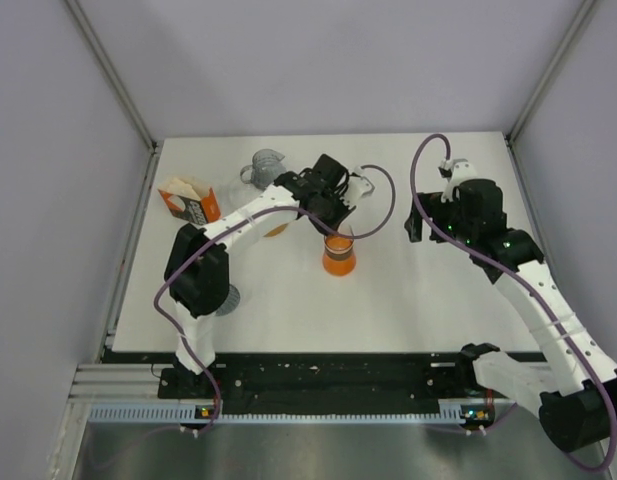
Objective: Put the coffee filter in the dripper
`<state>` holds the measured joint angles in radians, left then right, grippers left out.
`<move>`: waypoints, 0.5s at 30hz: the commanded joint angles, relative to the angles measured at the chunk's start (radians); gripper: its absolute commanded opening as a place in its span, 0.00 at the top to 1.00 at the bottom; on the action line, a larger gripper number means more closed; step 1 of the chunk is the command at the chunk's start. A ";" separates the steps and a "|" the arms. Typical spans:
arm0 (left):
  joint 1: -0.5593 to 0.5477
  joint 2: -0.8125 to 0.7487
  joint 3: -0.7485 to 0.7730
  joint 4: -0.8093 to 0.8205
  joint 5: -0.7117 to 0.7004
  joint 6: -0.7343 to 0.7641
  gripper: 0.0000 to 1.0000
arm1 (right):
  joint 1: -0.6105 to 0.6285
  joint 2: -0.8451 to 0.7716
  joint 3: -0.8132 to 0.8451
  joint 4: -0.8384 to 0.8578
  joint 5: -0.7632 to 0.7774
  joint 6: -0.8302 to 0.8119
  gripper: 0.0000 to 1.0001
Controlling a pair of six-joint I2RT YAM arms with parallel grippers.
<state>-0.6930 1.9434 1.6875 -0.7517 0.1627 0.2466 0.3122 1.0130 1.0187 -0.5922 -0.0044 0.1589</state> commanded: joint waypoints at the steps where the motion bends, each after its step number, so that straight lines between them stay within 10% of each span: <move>1: 0.000 0.034 0.053 -0.024 0.026 -0.041 0.94 | 0.013 -0.039 -0.006 0.020 0.020 -0.019 0.05; 7: 0.003 0.012 0.208 -0.169 0.031 -0.032 0.48 | 0.013 -0.040 -0.002 0.020 0.009 -0.022 0.04; 15: 0.099 -0.116 0.233 -0.204 0.069 -0.021 0.28 | 0.013 -0.048 -0.005 0.020 -0.028 -0.016 0.04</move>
<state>-0.6670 1.9343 1.8812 -0.9180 0.1978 0.2237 0.3122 0.9939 1.0080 -0.5926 -0.0135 0.1490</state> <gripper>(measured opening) 0.701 0.958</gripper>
